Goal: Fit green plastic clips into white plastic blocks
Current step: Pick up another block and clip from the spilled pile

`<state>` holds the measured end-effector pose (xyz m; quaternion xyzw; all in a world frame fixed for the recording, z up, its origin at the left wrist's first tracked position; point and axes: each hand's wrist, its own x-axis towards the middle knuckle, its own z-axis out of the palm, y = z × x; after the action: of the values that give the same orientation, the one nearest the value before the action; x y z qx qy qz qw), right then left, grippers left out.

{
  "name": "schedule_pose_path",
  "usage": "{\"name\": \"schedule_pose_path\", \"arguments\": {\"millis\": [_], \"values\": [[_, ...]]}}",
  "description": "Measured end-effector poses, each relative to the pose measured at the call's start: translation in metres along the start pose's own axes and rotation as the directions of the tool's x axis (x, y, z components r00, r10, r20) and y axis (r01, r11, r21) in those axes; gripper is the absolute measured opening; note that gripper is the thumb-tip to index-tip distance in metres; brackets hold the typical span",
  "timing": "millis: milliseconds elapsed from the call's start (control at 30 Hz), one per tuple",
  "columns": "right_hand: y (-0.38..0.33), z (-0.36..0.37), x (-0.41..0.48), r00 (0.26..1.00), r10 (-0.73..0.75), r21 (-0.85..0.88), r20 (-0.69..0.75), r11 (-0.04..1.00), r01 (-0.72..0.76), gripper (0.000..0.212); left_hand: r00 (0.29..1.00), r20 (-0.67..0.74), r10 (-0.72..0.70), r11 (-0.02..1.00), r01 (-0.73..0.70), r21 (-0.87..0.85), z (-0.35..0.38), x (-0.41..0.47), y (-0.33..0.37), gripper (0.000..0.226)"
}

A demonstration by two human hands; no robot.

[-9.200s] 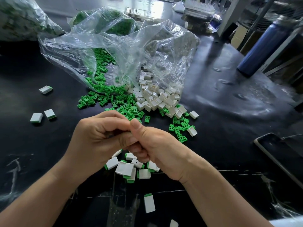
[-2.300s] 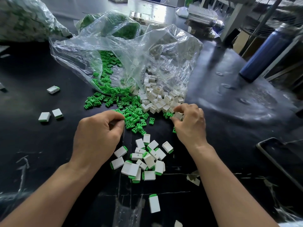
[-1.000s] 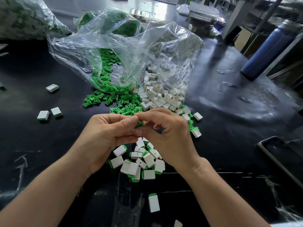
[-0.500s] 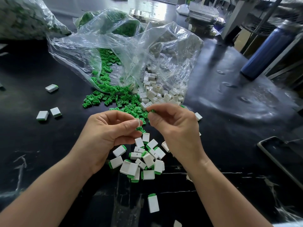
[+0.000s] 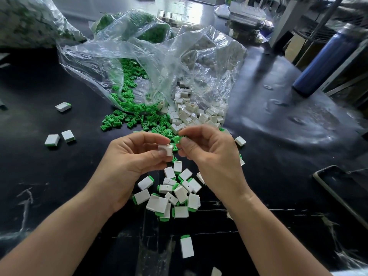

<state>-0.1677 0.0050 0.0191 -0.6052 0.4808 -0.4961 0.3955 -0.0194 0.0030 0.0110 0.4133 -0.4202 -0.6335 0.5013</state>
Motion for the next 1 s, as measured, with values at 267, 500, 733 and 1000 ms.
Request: {"name": "schedule_pose_path", "arguments": {"millis": [267, 500, 733, 1000], "values": [[-0.001, 0.0003, -0.0001, 0.997, -0.036, -0.069, 0.064, 0.997, 0.04, 0.027, 0.999, -0.025, 0.042, 0.991, -0.038, 0.131, 0.0, -0.0003, -0.0025, 0.021], [0.0027, 0.0005, 0.0009, 0.999, -0.03, -0.004, 0.025, 1.0, 0.03, 0.028, 0.999, -0.008, 0.047, 0.994, -0.046, 0.101, 0.0015, -0.0019, -0.0012, 0.017], [0.0005, -0.0014, 0.0009, 0.998, -0.032, -0.028, 0.05, 0.999, 0.034, 0.03, 0.999, 0.008, 0.037, 0.992, -0.037, 0.124, 0.0013, -0.0016, -0.0009, 0.02], [0.0008, -0.0014, 0.0003, 0.997, -0.054, -0.078, 0.052, 0.995, 0.058, 0.03, 0.999, -0.017, 0.042, 0.992, -0.04, 0.124, 0.0019, -0.0019, -0.0021, 0.013]]}}
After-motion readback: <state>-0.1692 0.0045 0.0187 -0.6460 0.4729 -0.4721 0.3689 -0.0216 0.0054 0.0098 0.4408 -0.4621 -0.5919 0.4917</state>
